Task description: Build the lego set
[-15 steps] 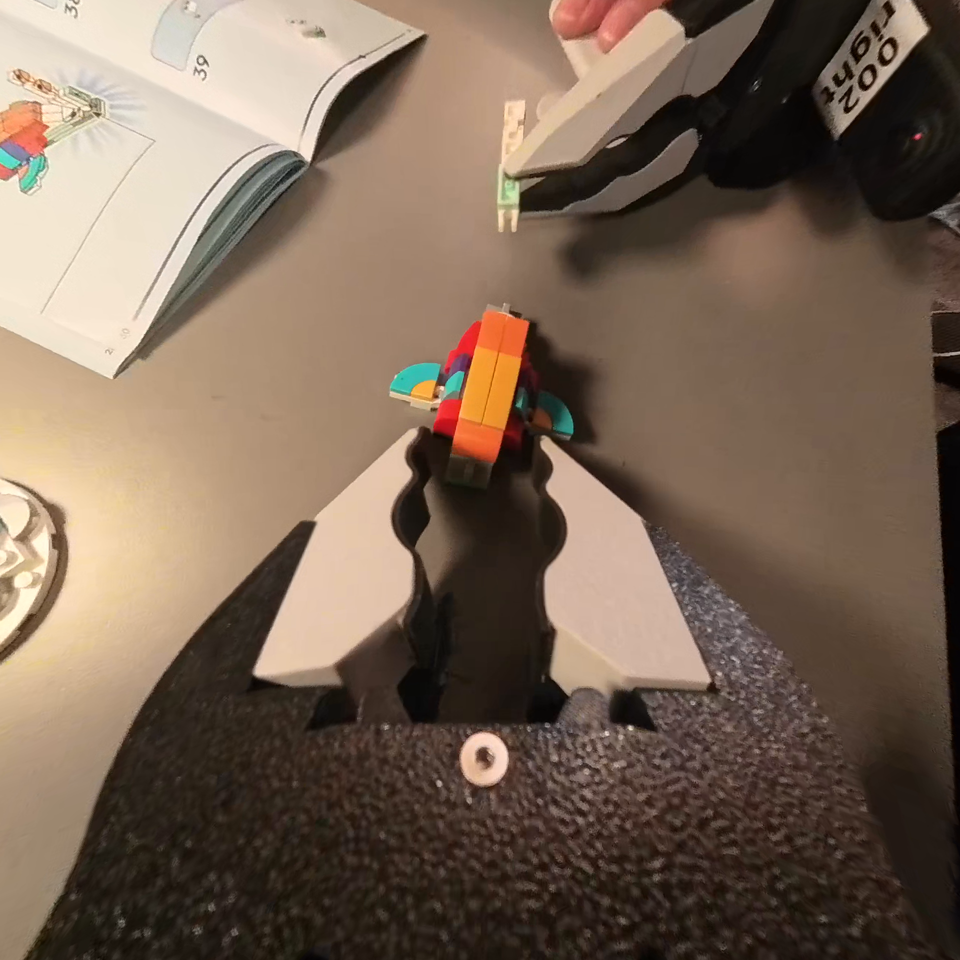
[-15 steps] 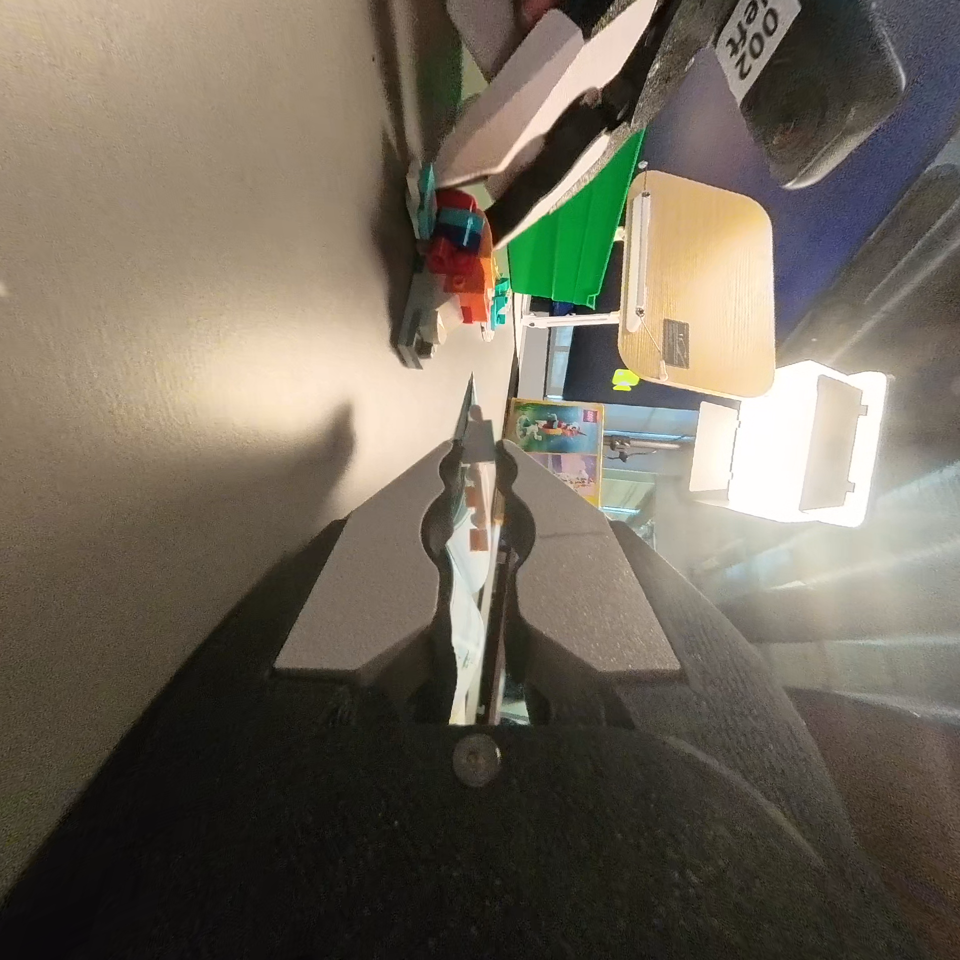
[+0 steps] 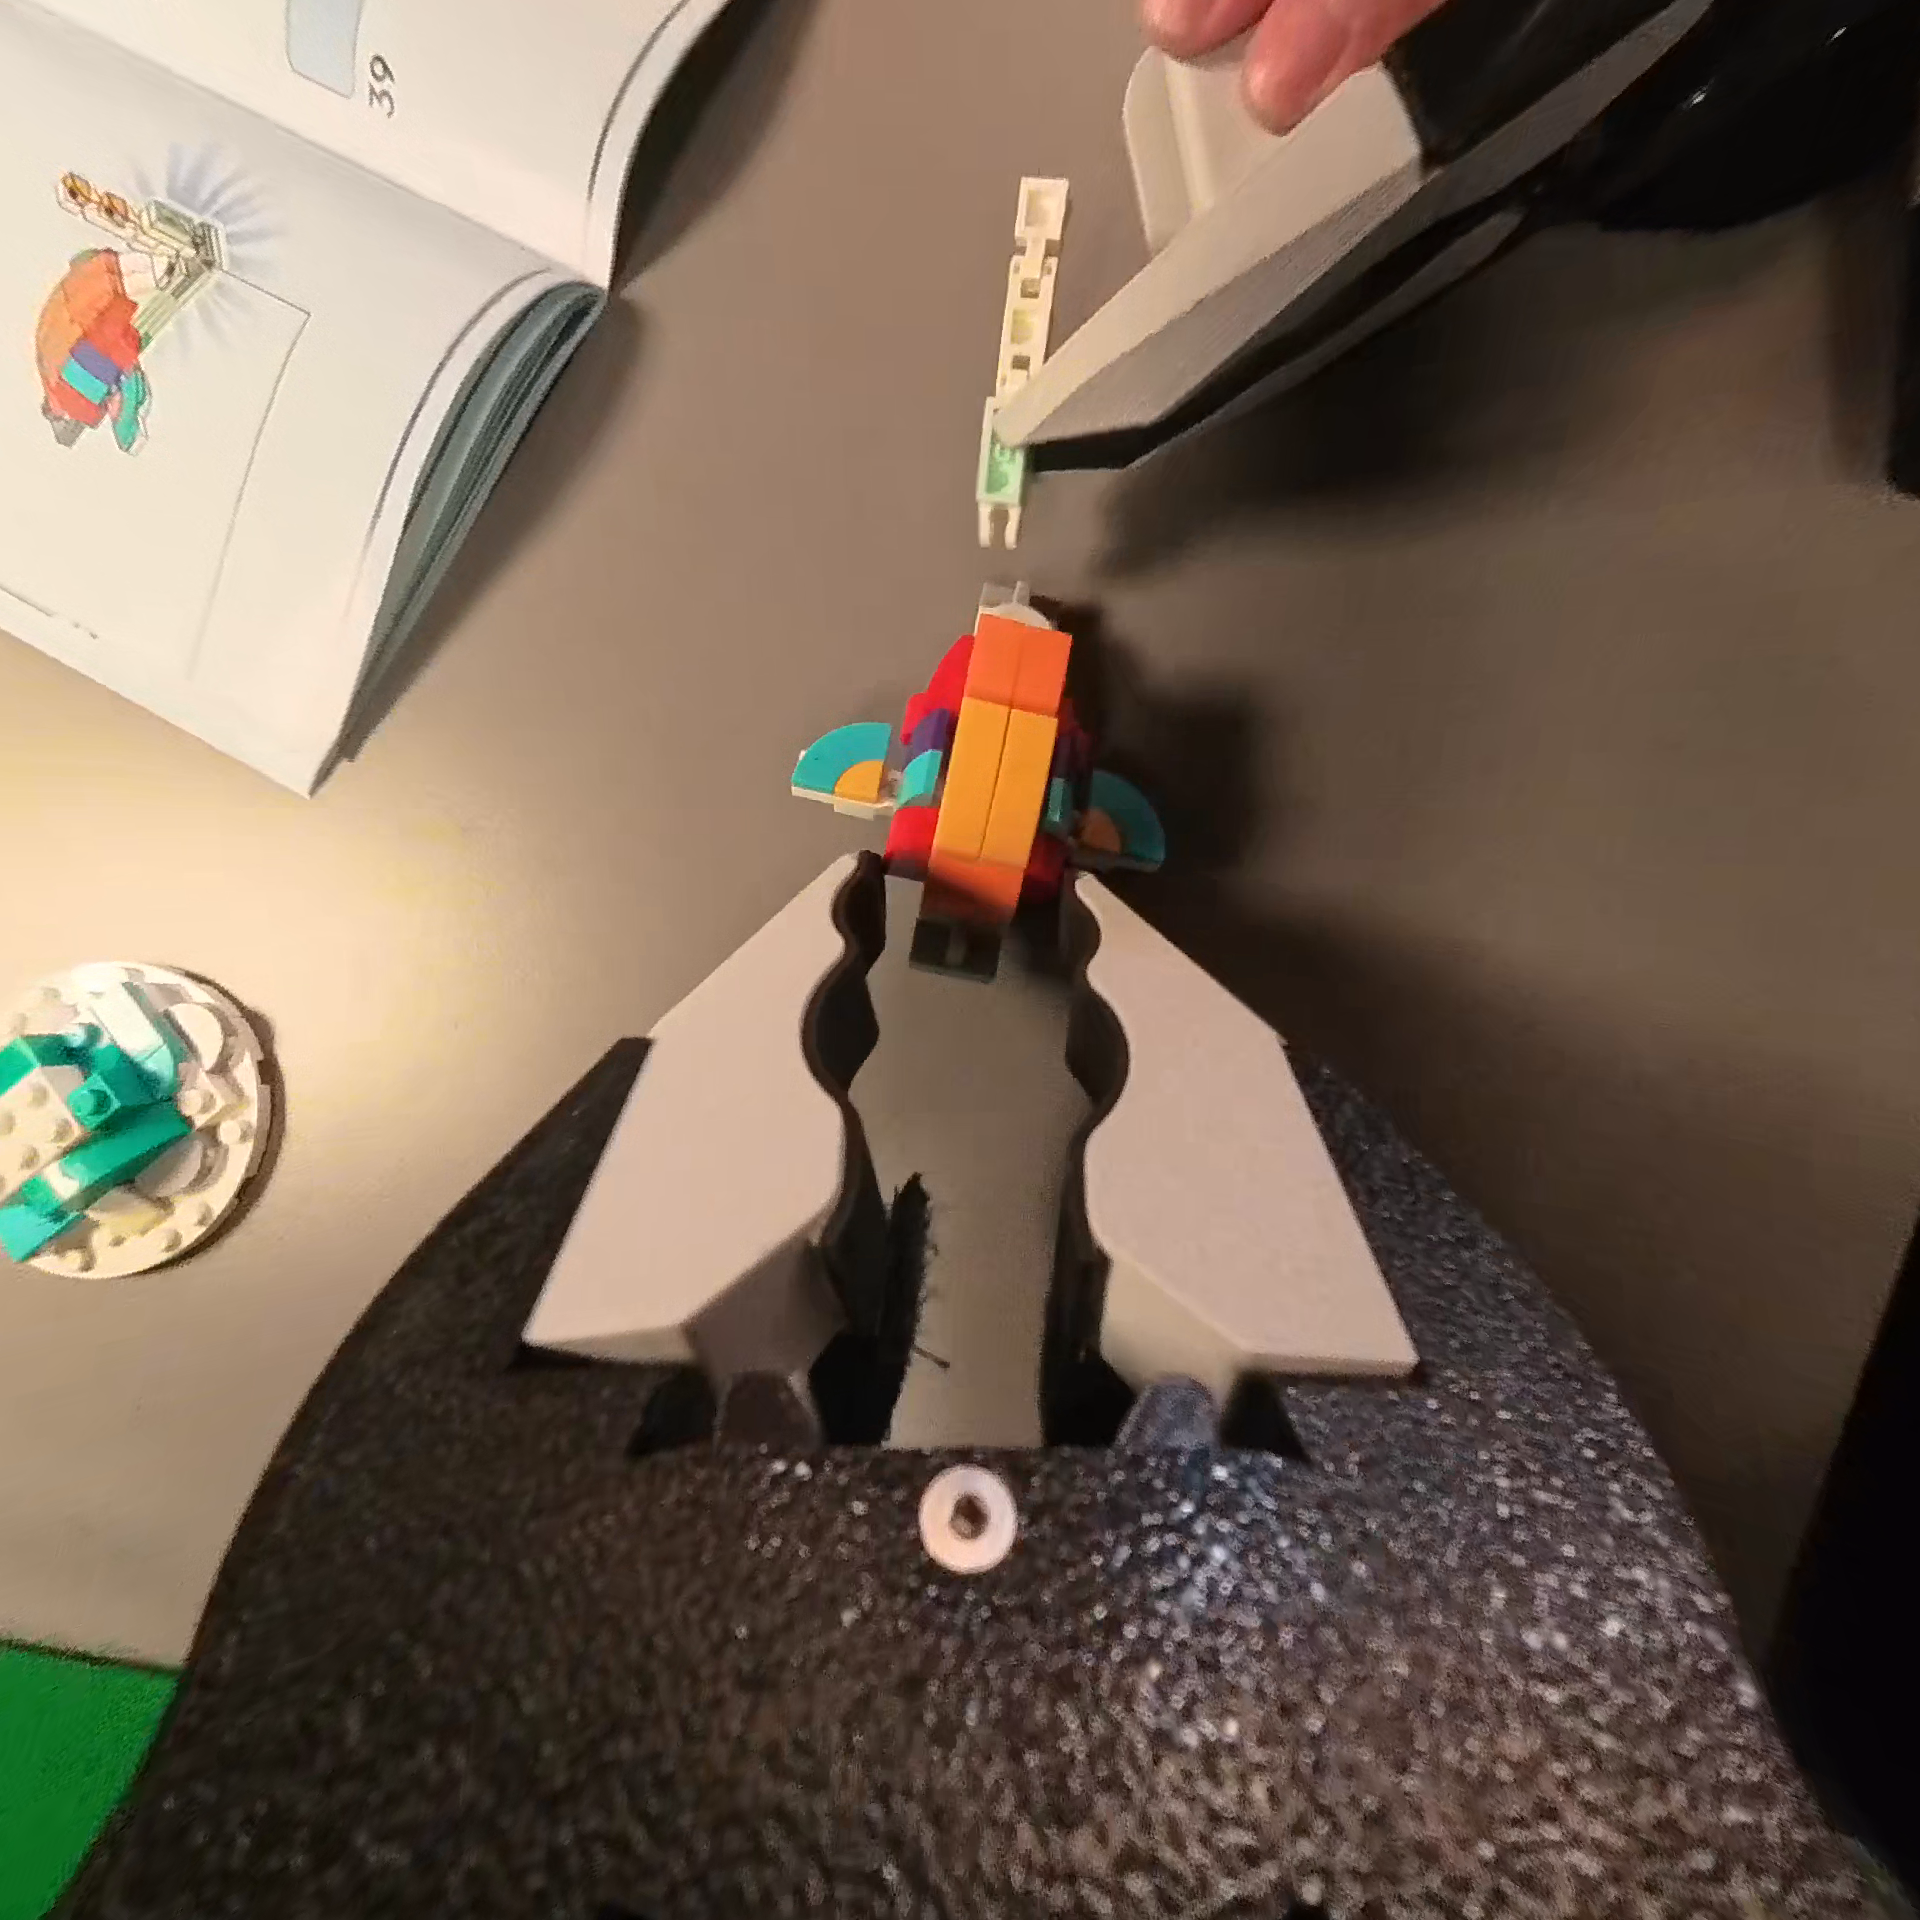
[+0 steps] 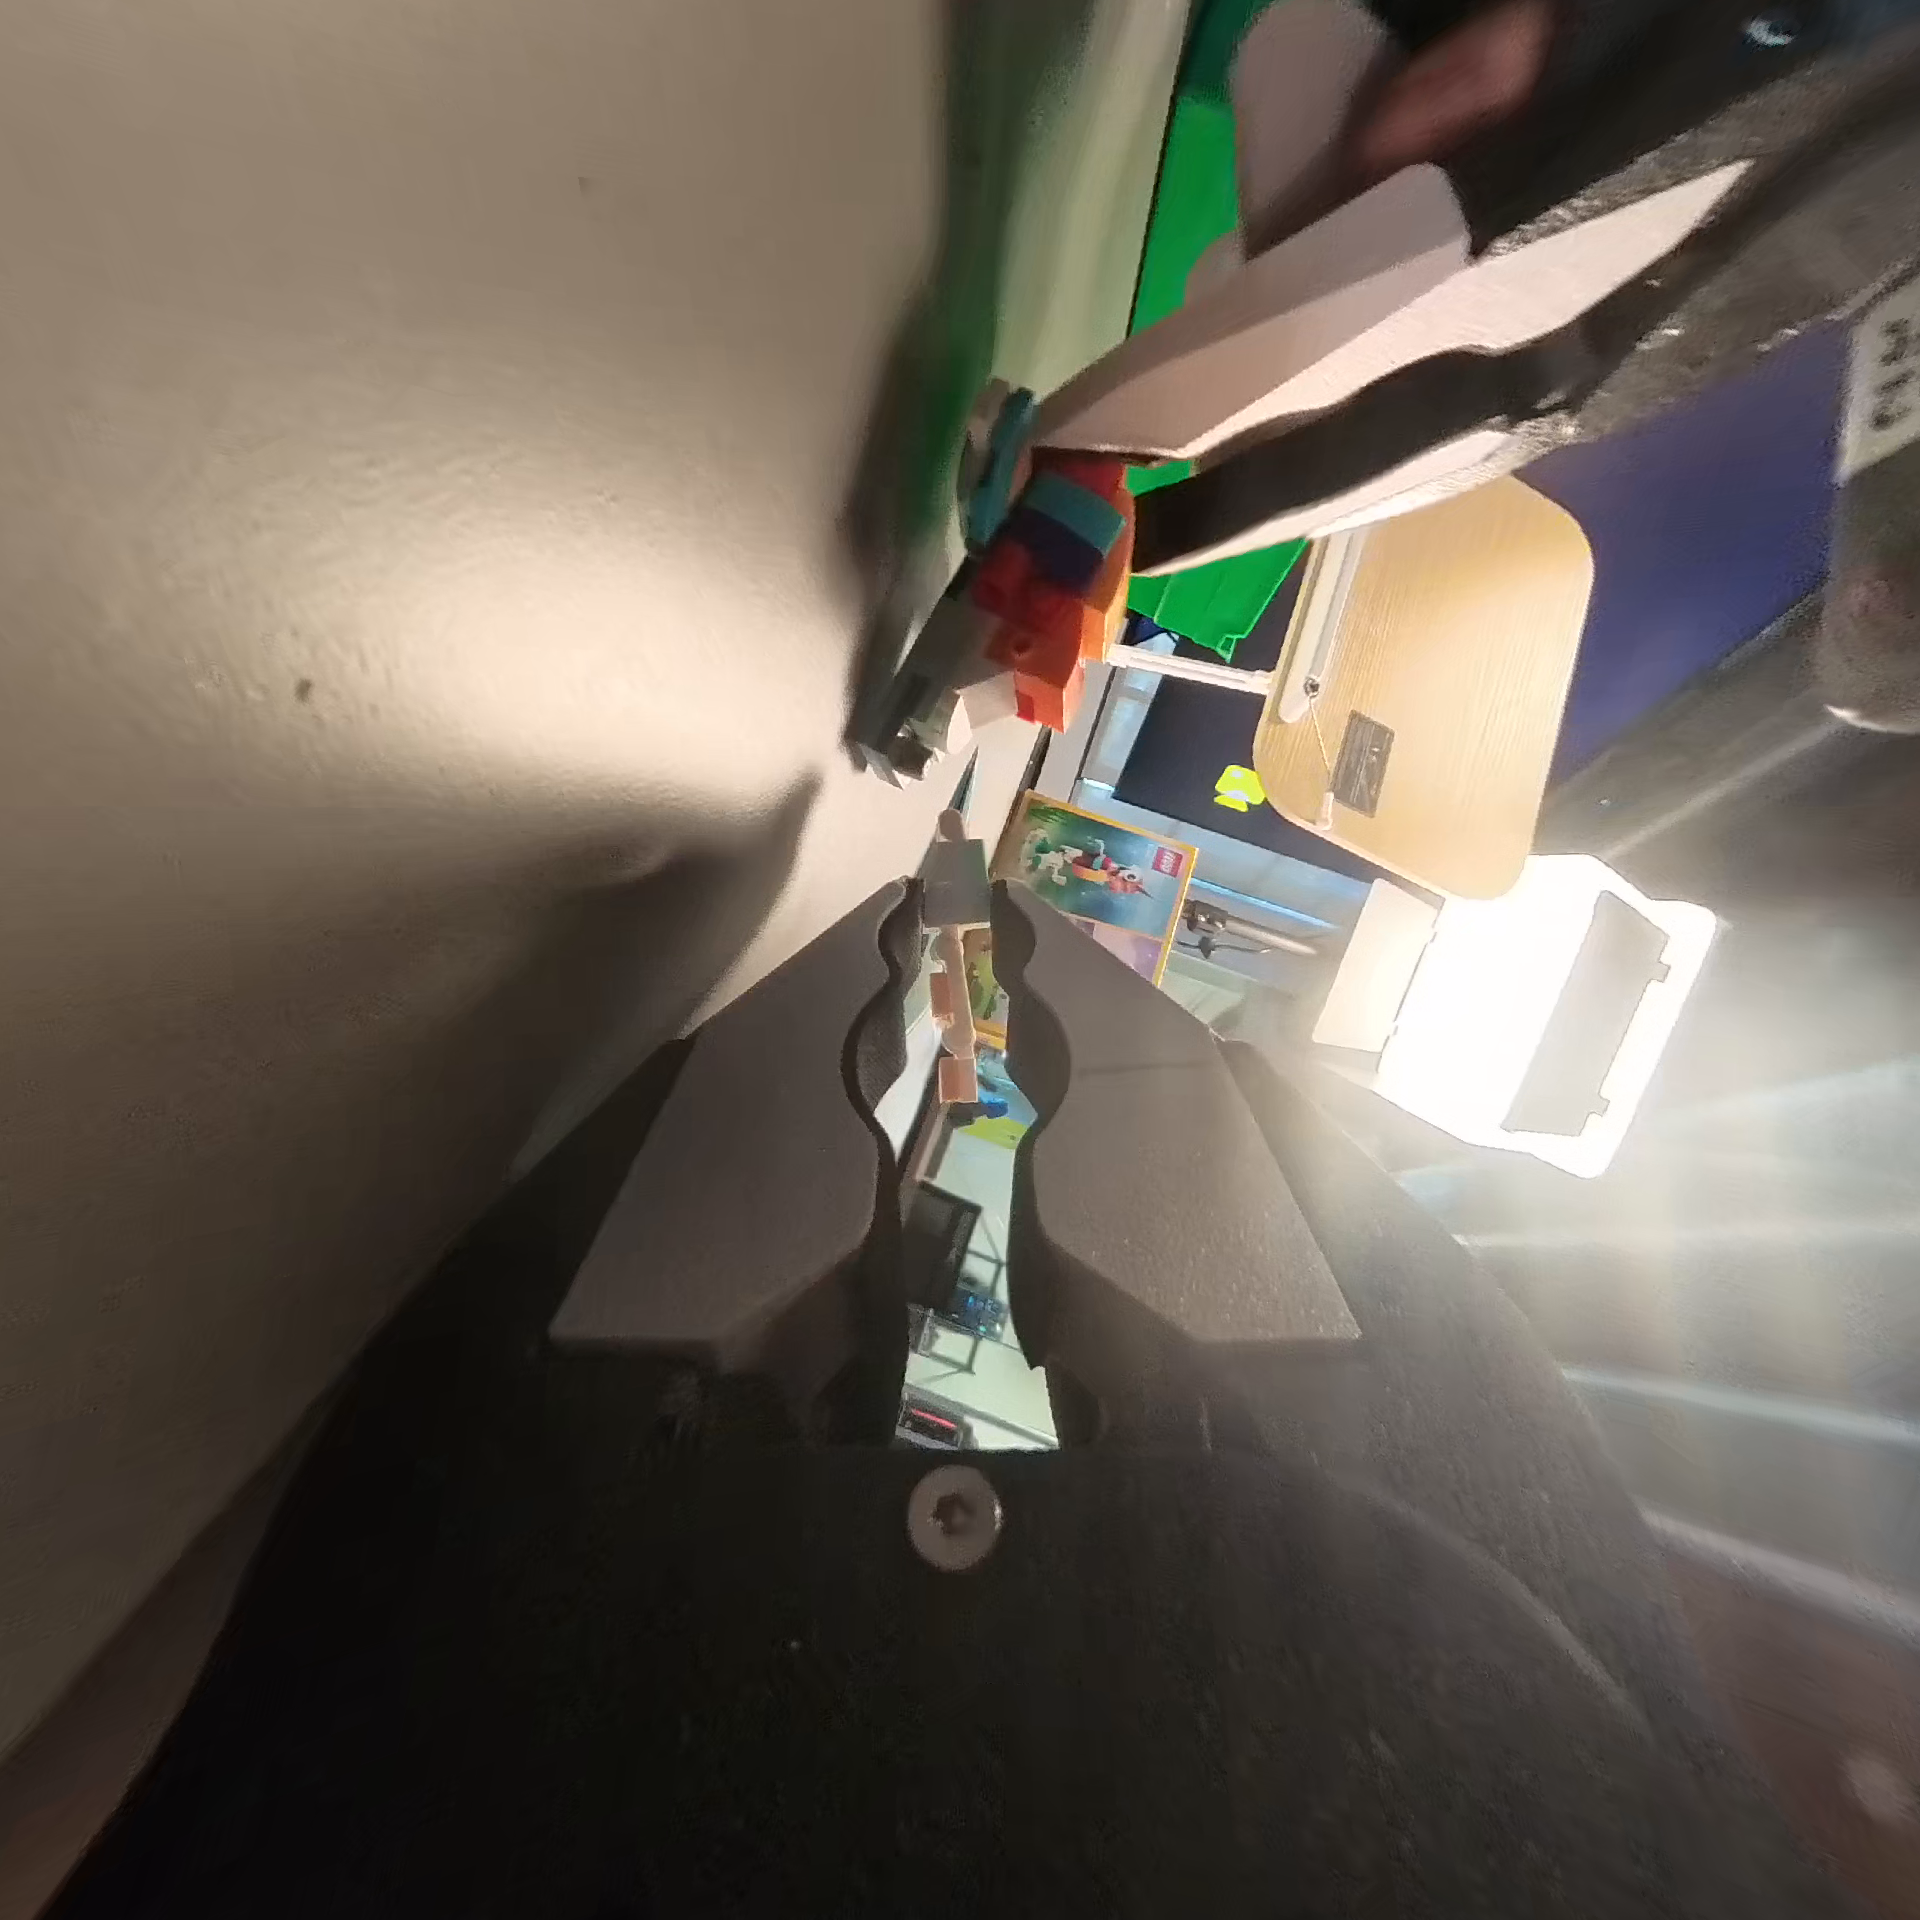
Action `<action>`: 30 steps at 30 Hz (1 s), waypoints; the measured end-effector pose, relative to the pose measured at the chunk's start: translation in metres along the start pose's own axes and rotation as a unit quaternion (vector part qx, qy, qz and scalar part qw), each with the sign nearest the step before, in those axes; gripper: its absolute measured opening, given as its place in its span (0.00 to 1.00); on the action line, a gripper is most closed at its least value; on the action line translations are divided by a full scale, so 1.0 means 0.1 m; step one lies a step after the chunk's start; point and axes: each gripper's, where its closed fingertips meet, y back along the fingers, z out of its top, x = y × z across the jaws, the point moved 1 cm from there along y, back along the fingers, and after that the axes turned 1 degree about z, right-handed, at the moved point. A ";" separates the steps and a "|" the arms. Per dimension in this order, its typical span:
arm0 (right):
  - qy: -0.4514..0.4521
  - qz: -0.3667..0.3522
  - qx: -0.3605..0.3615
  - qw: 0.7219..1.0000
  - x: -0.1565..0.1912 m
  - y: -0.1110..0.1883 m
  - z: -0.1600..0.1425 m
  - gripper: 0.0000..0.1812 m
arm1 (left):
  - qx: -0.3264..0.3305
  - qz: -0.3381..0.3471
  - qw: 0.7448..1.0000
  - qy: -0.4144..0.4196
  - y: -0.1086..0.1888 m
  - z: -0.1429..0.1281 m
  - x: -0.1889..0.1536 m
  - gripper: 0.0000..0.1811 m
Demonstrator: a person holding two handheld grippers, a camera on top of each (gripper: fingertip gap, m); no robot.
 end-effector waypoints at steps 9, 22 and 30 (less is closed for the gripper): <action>-0.110 0.069 -0.027 0.991 0.07 0.02 -0.01 0.06 | -0.031 -0.005 0.998 0.054 0.13 0.07 -0.01 0.17; -0.259 0.098 -0.070 0.958 -0.02 -0.03 0.13 0.06 | -0.046 -0.020 0.995 0.085 0.24 0.12 -0.11 0.17; -0.245 0.089 -0.041 0.965 -0.05 -0.04 0.26 0.06 | -0.059 -0.020 0.995 0.075 0.24 0.26 -0.13 0.17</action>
